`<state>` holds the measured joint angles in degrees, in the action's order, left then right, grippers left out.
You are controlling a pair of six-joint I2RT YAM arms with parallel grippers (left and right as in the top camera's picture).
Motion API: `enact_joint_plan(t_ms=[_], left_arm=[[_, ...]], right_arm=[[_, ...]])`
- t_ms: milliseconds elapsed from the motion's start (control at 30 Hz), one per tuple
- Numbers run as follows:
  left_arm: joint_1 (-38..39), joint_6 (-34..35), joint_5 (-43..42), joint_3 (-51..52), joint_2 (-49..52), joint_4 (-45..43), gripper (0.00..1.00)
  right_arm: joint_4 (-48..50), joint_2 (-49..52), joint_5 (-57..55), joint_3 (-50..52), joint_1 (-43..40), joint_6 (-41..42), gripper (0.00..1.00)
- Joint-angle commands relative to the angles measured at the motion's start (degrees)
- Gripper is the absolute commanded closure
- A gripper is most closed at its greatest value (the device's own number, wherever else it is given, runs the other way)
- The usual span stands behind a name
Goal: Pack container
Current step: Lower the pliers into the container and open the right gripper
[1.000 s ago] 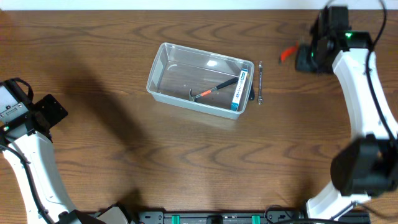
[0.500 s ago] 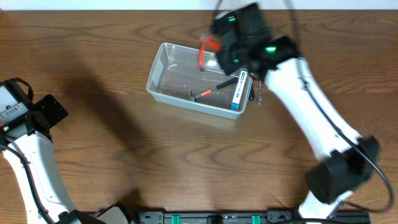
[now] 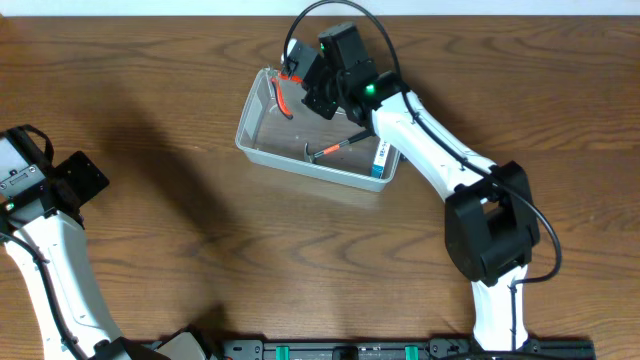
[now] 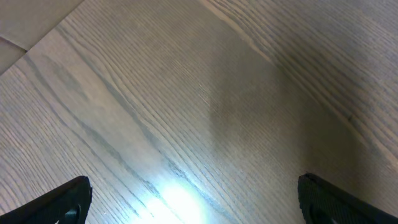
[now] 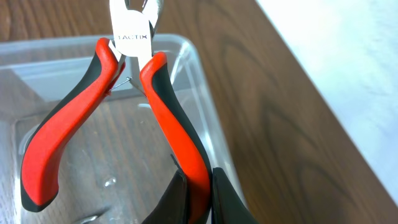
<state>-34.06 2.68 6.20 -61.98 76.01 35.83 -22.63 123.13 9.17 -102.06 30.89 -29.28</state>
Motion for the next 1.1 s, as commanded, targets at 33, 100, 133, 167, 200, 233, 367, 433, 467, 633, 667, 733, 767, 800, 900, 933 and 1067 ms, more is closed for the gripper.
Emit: enact_joint_plan(t_ms=[33,100,133,167,200,233,367,433,467,633,667,733,767,800,900,933,1067], left_arm=[[-0.3,-0.9,-0.1,-0.8,0.4,0.2,0.02],[-0.3,-0.9,-0.1,-0.8,0.4,0.2,0.02],[-0.3,-0.9,-0.1,-0.8,0.4,0.2,0.02],[-0.3,-0.9,-0.1,-0.8,0.4,0.2,0.02],[-0.3,-0.9,-0.1,-0.8,0.4,0.2,0.02],[-0.3,-0.9,-0.1,-0.8,0.4,0.2,0.02],[-0.3,-0.9,-0.1,-0.8,0.4,0.2,0.02],[-0.3,-0.9,-0.1,-0.8,0.4,0.2,0.02],[-0.3,-0.9,-0.1,-0.8,0.4,0.2,0.02],[-0.3,-0.9,-0.1,-0.8,0.4,0.2,0.02],[-0.3,-0.9,-0.1,-0.8,0.4,0.2,0.02],[-0.3,-0.9,-0.1,-0.8,0.4,0.2,0.02],[-0.3,-0.9,-0.1,-0.8,0.4,0.2,0.02],[-0.3,-0.9,-0.1,-0.8,0.4,0.2,0.02],[-0.3,-0.9,-0.1,-0.8,0.4,0.2,0.02],[-0.3,-0.9,-0.1,-0.8,0.4,0.2,0.02],[-0.3,-0.9,-0.1,-0.8,0.4,0.2,0.02]], right_arm=[[-0.1,1.9,3.6,-0.1,0.7,-1.6,0.99],[-0.5,2.4,4.3,-0.1,0.8,-1.4,0.99],[-0.5,2.7,4.4,-0.1,0.9,-1.4,0.99],[-0.5,3.1,4.3,-0.1,0.9,-1.4,0.99],[-0.5,3.3,4.2,-0.1,0.9,-1.4,0.99],[-0.5,3.4,4.2,-0.1,0.9,-1.4,0.99],[-1.2,3.4,4.2,-0.1,0.7,1.5,0.99],[-2.8,2.9,4.2,-0.2,0.7,3.0,0.96],[-4.1,2.0,4.2,-0.2,0.7,4.1,0.93],[-10.3,-5.6,4.1,-0.2,0.4,7.0,0.01],[-11.0,-7.4,4.1,-0.2,0.2,7.0,0.01],[-12.5,-11.6,2.5,-0.2,-0.7,7.0,0.01],[-13.7,-14.3,0.8,-0.2,-1.4,7.2,0.01],[-14.3,-15.6,-0.1,-0.2,-1.8,7.7,0.01],[-18.6,-21.4,-2.7,-0.2,-4.9,9.1,0.01],[-20.4,-22.9,-3.0,-0.2,-6.0,9.1,0.01],[-28.9,-26.6,-2.2,-0.2,-13.6,11.4,0.01]])
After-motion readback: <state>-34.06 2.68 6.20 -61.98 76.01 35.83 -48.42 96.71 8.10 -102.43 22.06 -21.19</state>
